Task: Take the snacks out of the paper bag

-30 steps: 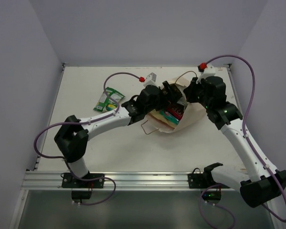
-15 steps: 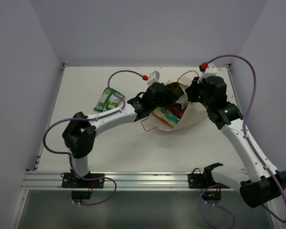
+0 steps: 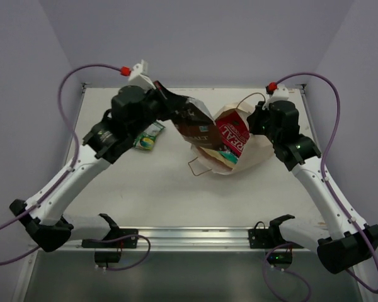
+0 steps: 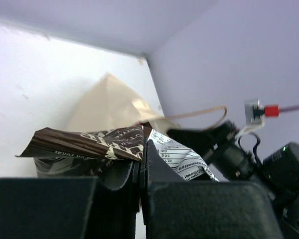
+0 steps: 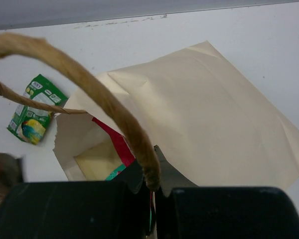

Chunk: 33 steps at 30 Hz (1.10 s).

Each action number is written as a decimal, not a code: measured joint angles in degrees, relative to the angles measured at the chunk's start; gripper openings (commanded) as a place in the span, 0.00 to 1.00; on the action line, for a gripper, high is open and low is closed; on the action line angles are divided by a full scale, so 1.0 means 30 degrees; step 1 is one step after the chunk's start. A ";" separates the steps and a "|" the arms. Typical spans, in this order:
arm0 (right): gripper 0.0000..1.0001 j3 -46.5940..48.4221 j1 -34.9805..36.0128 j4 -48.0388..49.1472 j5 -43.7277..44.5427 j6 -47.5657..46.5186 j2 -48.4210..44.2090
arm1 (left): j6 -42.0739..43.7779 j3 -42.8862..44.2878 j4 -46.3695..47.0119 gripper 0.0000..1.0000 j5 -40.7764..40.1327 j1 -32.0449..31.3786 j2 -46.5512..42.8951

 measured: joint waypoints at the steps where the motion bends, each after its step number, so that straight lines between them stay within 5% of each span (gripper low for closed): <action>1: 0.00 0.0000 0.0000 -0.0022 -0.0007 0.0036 0.0000 | 0.0532 0.0488 -0.0699 0.00 -0.0095 0.0809 -0.0641; 11: 0.00 0.0007 0.0000 -0.0080 -0.0270 0.0058 0.0146 | 0.6390 0.3526 -0.1916 0.00 -0.2943 0.5668 -0.1690; 23: 0.00 0.0816 -0.0015 -0.0233 -0.1770 -0.0036 0.1399 | 0.8495 0.6608 0.1027 0.00 0.2630 1.4462 1.1482; 29: 0.00 0.0736 -0.0015 -0.0189 -0.2310 -0.0248 0.1435 | 0.8342 -0.0080 0.5421 0.02 0.4204 1.6648 0.8874; 32: 0.00 0.0495 -0.0015 -0.0138 -0.2710 -0.0248 0.1428 | 0.8233 -0.4714 0.7475 0.33 0.4065 1.7602 0.5938; 33: 0.00 0.0393 -0.0015 -0.0117 -0.2798 -0.0248 0.1428 | 0.8233 -0.6018 0.8102 0.37 0.3905 1.7923 0.5202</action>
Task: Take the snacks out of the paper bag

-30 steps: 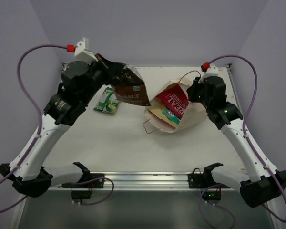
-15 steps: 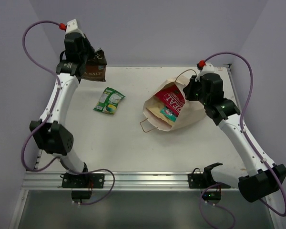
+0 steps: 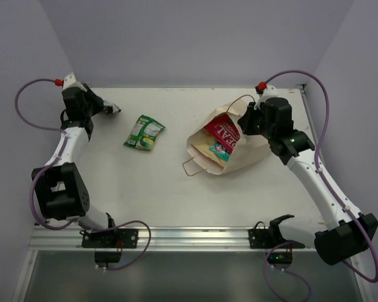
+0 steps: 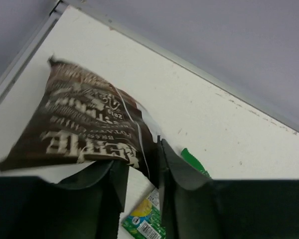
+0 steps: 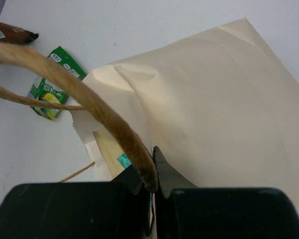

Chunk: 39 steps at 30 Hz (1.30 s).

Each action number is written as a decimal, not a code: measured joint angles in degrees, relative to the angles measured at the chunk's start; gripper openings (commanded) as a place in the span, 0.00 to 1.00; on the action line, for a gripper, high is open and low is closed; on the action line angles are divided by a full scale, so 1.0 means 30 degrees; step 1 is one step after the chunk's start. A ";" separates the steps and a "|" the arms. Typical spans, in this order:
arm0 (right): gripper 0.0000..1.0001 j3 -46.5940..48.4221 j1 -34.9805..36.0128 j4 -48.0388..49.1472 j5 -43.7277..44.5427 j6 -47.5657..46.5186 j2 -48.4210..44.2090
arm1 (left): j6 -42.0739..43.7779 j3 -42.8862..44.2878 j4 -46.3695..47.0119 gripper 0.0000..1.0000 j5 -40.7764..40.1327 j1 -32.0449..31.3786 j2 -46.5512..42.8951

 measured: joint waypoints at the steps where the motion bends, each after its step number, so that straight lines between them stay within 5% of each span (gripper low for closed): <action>1: 0.00 -0.0073 0.0000 0.0000 -0.0109 0.0000 0.0000 | -0.0197 -0.1049 0.0357 0.38 -0.0146 0.0321 -0.0517; 3: 0.00 -0.0175 0.0000 0.0007 -0.0328 0.0007 0.0015 | -0.0459 -0.2280 0.0546 0.48 -0.0379 0.0896 -0.0758; 6: 0.00 -0.0197 0.0000 0.0029 -0.0423 0.0007 0.0029 | -0.0940 -0.3067 -0.0605 0.78 -0.0546 0.1515 -0.0488; 7: 0.00 -0.0197 0.0000 0.0022 -0.0415 0.0007 0.0036 | -0.1137 -0.3169 -0.1326 0.95 -0.0648 0.1603 -0.0517; 8: 0.00 -0.0197 0.0000 0.0022 -0.0408 0.0007 0.0036 | -0.1326 -0.3177 -0.2120 0.99 -0.0707 0.1668 -0.0612; 15: 0.00 0.0000 0.0022 -0.0364 -0.0357 -0.0044 0.0036 | -0.3242 -0.3300 -0.6441 1.00 -0.0379 0.1304 -0.5508; 19: 0.00 0.0699 0.0095 -0.0991 0.0131 -0.0204 0.0036 | -0.4765 -0.3242 -0.6637 1.00 0.0226 -0.2667 -0.8473; 22: 0.00 0.1144 0.0153 -0.1508 0.0634 -0.0284 0.0036 | -0.6747 -0.3249 -0.6317 1.00 0.0284 -0.8014 -0.8998; 25: 0.00 0.1268 0.0182 -0.1814 0.0838 -0.0299 0.0036 | -0.8735 -0.3257 -0.5668 0.98 -0.0226 -1.3406 -0.8269; 30: 0.00 0.1362 0.0270 -0.1960 0.1151 -0.0277 0.0044 | -1.1344 -0.3206 -0.3599 0.96 -0.2084 -1.9103 -0.5552; 39: 0.00 0.1268 0.0299 -0.1778 0.1224 -0.0160 0.0051 | -1.3325 -0.0568 -0.0685 0.90 -0.4211 -2.1464 0.1253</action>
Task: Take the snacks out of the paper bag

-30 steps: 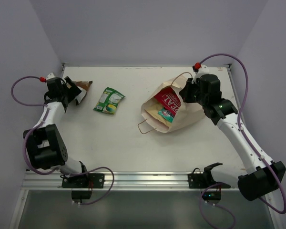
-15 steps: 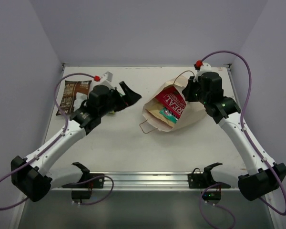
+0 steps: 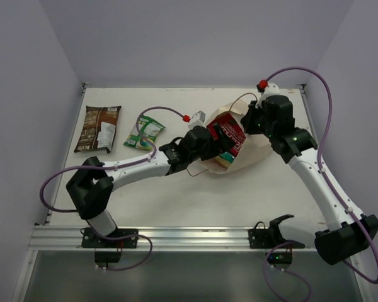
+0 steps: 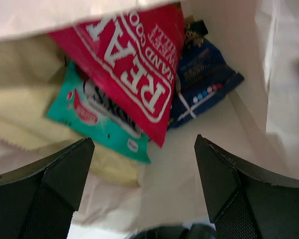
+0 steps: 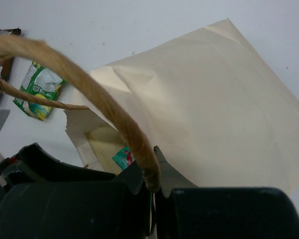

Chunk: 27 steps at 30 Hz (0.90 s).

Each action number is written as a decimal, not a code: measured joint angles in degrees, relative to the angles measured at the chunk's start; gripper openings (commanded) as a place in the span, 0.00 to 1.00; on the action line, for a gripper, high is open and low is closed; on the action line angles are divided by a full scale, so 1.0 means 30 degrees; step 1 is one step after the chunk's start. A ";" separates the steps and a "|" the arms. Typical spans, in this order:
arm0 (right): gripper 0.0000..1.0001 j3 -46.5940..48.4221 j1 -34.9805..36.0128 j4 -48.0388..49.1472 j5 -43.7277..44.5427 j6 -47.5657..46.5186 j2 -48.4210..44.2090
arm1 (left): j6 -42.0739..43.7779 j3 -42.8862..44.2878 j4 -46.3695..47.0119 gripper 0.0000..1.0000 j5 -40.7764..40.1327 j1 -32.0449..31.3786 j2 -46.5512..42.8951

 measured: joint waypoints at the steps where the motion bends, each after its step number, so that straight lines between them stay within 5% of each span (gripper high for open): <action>1: 0.00 -0.0036 0.0007 0.0044 -0.0015 0.0044 0.0000 | -0.0036 0.0372 0.0153 0.89 -0.0197 0.0000 0.0510; 20: 0.00 -0.1188 0.0058 0.0750 -0.0634 0.0896 -0.0561 | -0.1151 0.3060 0.0729 0.84 -0.1144 0.0554 0.4605; 23: 0.00 -0.1355 0.0058 0.0925 -0.0794 0.0998 -0.0627 | -0.1188 0.4087 0.0532 0.75 -0.1464 0.0612 0.5370; 27: 0.00 -0.1581 0.0058 0.1377 -0.1005 0.1071 -0.0670 | -0.1384 0.5741 0.0437 0.38 -0.1763 0.0758 0.6900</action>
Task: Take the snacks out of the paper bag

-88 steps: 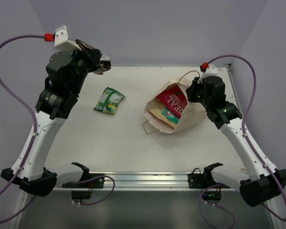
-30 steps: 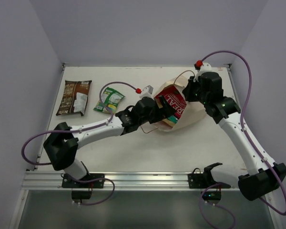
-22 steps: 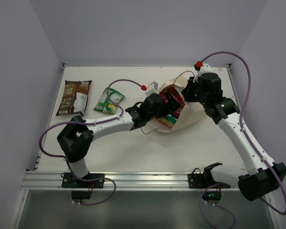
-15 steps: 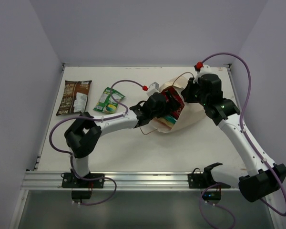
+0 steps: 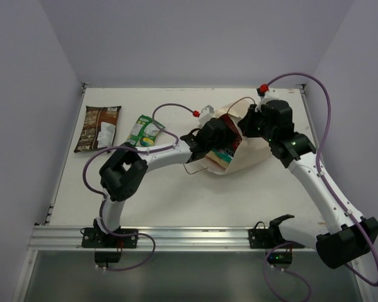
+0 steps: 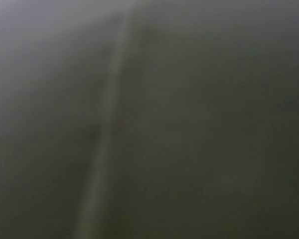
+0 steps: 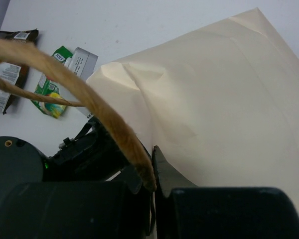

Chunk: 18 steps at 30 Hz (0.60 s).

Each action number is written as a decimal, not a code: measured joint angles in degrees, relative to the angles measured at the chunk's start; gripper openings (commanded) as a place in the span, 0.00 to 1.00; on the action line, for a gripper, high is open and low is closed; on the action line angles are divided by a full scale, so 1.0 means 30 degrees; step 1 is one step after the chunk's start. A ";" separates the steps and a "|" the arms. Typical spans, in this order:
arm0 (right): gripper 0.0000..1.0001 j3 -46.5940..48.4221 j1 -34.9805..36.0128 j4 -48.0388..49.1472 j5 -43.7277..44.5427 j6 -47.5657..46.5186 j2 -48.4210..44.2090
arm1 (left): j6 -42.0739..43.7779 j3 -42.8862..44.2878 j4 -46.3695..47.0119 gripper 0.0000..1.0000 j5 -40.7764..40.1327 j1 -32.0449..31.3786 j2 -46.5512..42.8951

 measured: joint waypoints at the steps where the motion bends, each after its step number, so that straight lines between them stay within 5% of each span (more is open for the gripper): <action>1: 0.00 -0.0051 -0.0007 0.0044 -0.0015 0.0022 0.0000 | -0.0044 0.0124 -0.0022 0.29 0.0007 0.0051 0.0211; 2: 0.00 -0.0087 -0.0007 0.0044 -0.0015 0.0029 0.0000 | -0.0109 0.0124 -0.0058 0.11 0.0087 0.0117 0.0277; 4: 0.00 -0.0189 -0.0007 0.0073 -0.0015 0.0044 -0.0036 | -0.0262 0.0044 -0.0036 0.00 0.0189 0.0226 0.0262; 10: 0.00 -0.0619 0.0000 0.0189 0.0117 0.0240 -0.0248 | 0.0692 -0.1596 -0.0386 0.00 0.0597 0.0321 -0.1989; 18: 0.00 -0.0758 -0.0328 0.0270 0.1406 0.0845 -0.0233 | 0.4277 -0.2193 -0.4248 0.00 0.2441 0.0495 -0.9049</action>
